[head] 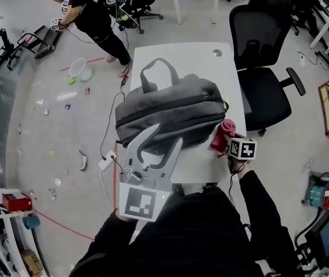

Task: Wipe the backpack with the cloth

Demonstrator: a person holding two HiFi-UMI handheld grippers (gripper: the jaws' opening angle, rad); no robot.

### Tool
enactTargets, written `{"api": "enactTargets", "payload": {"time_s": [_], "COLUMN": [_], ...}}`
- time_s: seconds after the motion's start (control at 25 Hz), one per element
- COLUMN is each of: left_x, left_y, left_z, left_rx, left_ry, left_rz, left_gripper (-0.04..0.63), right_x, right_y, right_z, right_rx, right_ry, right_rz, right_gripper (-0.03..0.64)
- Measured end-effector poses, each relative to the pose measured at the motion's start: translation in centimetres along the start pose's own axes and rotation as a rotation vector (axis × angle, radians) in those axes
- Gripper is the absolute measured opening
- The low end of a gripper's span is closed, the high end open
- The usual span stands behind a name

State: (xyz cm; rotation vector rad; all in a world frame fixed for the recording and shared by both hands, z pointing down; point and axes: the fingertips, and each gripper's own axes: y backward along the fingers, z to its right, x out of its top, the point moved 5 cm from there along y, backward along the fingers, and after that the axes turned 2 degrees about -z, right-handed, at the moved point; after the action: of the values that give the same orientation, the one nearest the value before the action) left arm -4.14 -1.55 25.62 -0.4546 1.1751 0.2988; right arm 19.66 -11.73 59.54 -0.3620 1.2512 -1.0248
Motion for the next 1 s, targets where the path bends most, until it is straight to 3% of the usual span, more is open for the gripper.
{"api": "enactTargets", "payload": {"time_s": [0.08,0.16,0.28,0.36,0.48,0.64,0.76,1.0], "left_x": [-0.2,-1.0,-2.7,-2.8,-2.3,-3.7,-5.2,-7.5], "left_y": [0.8,1.7,3.4,4.5,5.3,5.2,6.4,5.8], "left_z": [0.4,2.0,3.9,4.0,3.0,3.5,5.2,6.5], "left_rx": [-0.094,-0.23,-0.332,-0.357,-0.415,-0.597,-0.708,-0.799], "left_ry": [0.052,0.018,-0.08,-0.081,0.014,0.215,0.252,0.37], "left_rz": [0.036,0.056,0.071,0.1,0.142,0.115,0.061,0.063], "left_gripper": [0.189,0.183,0.16,0.139,0.096,0.096,0.095,0.096], "right_x": [1.0,1.9,2.7,3.3,4.5,5.1,4.7,3.2], "right_y": [3.0,6.7,11.9,14.4,16.7,20.2,22.4,23.4], "right_z": [-0.7,-1.6,-4.1,-6.3,-9.7,-13.9,-16.9,-20.6], "right_rx": [0.063,0.115,0.168,0.183,0.197,0.216,0.219,0.176], "right_ry": [-0.151,-0.259,-0.279,-0.242,-0.182,-0.113,-0.059,0.025], "right_rz": [0.093,0.193,0.299,0.342,0.392,0.46,0.493,0.469], "right_gripper": [0.109,0.109,0.109,0.109,0.109,0.109,0.109,0.109]}}
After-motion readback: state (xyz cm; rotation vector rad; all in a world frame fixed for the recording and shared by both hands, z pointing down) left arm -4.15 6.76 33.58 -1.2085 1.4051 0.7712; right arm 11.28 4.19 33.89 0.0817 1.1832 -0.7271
